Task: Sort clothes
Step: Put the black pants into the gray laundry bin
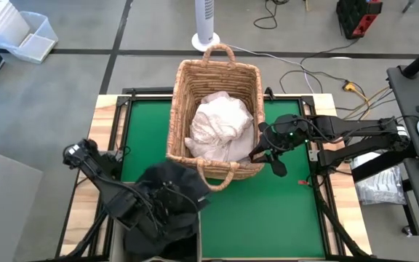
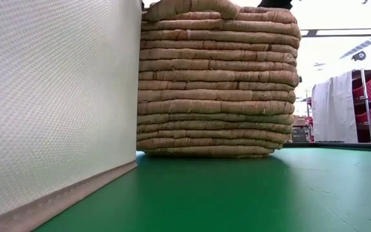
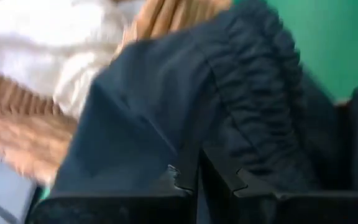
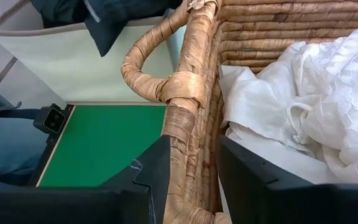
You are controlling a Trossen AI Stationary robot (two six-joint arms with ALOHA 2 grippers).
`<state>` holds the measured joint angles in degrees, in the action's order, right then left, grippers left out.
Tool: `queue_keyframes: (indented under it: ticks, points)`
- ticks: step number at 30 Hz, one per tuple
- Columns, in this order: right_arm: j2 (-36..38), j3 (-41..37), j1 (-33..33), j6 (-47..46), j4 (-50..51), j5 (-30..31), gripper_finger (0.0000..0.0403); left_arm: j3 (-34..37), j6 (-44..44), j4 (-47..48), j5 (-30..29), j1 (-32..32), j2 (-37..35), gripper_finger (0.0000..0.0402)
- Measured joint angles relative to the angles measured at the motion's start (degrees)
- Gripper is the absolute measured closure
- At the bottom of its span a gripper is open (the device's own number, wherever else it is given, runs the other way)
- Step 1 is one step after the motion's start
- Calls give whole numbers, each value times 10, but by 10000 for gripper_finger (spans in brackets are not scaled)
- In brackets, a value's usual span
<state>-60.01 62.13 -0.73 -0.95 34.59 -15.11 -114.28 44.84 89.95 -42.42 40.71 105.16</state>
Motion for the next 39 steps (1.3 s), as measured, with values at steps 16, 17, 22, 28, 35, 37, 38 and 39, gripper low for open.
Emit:
queue_keyframes:
  ticks: [16,17,22,28,35,37,38,39]
  points:
    - [0,0,0,0,-9,0,279,135,131,-115,271,24,-62,401]
    - [0,0,0,0,-10,0,278,135,140,-117,283,28,-59,401]
    - [0,0,0,0,-11,0,273,133,189,-120,307,52,-49,401]
    - [0,0,0,4,-11,0,282,136,219,-120,311,77,-35,401]
    - [0,-1,0,8,-25,0,296,148,212,-120,324,79,-8,401]
    - [0,-1,0,9,-26,0,299,149,206,-120,332,79,2,401]
    - [0,-1,0,10,-26,0,300,150,202,-120,334,80,8,401]
    - [0,-1,0,10,-26,0,301,150,200,-119,336,80,15,401]
